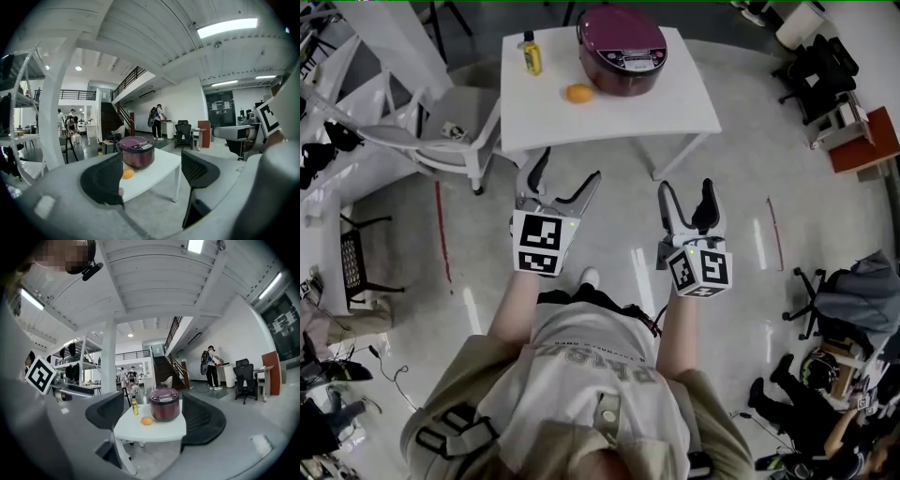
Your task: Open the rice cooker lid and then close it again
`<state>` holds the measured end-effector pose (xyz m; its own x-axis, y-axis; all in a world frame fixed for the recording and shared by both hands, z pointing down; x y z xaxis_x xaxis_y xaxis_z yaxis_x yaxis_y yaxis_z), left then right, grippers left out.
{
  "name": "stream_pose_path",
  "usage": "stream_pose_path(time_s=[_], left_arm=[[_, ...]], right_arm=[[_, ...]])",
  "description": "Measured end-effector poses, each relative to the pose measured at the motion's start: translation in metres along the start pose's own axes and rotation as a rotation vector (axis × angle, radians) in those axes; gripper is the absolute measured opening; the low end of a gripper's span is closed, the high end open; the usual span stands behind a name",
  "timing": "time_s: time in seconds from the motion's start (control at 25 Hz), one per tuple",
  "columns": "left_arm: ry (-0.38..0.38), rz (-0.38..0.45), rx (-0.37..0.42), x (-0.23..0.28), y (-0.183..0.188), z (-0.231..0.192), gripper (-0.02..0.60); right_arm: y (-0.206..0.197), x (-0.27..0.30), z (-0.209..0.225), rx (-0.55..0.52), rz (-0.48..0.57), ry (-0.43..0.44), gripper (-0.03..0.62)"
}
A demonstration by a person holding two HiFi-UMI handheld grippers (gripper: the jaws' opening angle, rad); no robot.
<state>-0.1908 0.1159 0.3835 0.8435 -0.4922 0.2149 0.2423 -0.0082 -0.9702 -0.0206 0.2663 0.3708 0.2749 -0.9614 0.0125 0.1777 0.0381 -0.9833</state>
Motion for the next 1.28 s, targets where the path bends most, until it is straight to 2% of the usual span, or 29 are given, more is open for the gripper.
stream_pose_path(time_s=[0.44, 0.68, 0.96, 1.28], left_arm=[[0.023, -0.056, -0.002, 0.033, -0.011, 0.008, 0.400], [0.013, -0.083, -0.041, 0.057, -0.022, 0.000, 0.400], [0.000, -0.100, -0.042, 0.103, -0.027, -0.018, 0.400], [-0.026, -0.105, -0.019, 0.172, -0.016, -0.050, 0.400]], right_arm=[[-0.014, 0.027, 0.030, 0.019, -0.043, 0.037, 0.364], [-0.031, 0.051, 0.042, 0.041, -0.075, 0.038, 0.364], [-0.040, 0.097, 0.057, 0.037, -0.099, 0.042, 0.364], [-0.036, 0.164, 0.077, 0.029, -0.102, 0.036, 0.364]])
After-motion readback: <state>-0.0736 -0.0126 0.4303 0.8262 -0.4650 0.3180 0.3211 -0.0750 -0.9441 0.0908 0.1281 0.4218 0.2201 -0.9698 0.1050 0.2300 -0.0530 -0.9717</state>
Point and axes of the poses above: the fingertips, and each gripper's own axes: x forward along the fingers, z to its right, y out of its top, the point moved 3 cm from there along -x, backward along the fingers, and after that the axes turned 4 degrees about x, right-handed, at the moved point
